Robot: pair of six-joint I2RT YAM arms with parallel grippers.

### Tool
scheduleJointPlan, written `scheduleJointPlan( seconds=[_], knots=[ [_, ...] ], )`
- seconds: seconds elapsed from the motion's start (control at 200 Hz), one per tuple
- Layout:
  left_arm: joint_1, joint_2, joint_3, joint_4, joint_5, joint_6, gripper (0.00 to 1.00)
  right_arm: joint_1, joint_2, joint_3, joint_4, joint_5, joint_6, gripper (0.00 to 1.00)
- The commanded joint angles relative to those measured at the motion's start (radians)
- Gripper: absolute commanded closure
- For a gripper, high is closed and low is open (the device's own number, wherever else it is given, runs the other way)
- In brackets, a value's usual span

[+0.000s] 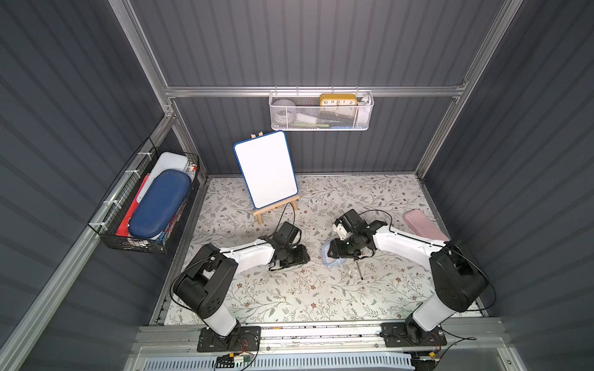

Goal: Remove the battery from the alarm
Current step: Adjust the alarm at the center of the board.

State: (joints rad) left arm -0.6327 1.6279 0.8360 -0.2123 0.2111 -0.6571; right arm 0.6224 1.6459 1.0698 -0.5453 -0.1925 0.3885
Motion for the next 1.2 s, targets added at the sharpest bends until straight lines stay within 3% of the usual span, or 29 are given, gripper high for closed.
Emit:
scheduleJointPlan(
  seconds=[0.0,0.205,0.325,0.43,0.765,0.975,1.196],
  knots=[
    [0.074,-0.080,0.001,-0.050,-0.046,0.042,0.46,0.099,0.056,0.134,-0.270,0.359,-0.055,0.47],
    [0.154,-0.185,-0.032,-0.053,-0.040,0.066,0.45,0.254,0.260,0.296,-0.490,0.738,0.023,0.48],
    [0.154,-0.202,-0.074,-0.017,0.023,0.038,0.46,0.299,0.330,0.339,-0.535,0.821,0.070,0.49],
    [0.154,-0.241,-0.112,-0.008,0.005,0.016,0.46,0.333,0.387,0.377,-0.577,0.879,0.097,0.49],
    [0.156,-0.343,-0.198,-0.019,-0.004,-0.055,0.41,0.415,0.501,0.446,-0.602,0.824,0.130,0.34],
    [0.156,-0.379,-0.207,-0.037,-0.014,-0.056,0.38,0.442,0.516,0.472,-0.621,0.801,0.131,0.32],
    [0.156,-0.405,-0.192,-0.062,-0.016,-0.049,0.33,0.475,0.500,0.516,-0.651,0.689,0.096,0.28]
  ],
)
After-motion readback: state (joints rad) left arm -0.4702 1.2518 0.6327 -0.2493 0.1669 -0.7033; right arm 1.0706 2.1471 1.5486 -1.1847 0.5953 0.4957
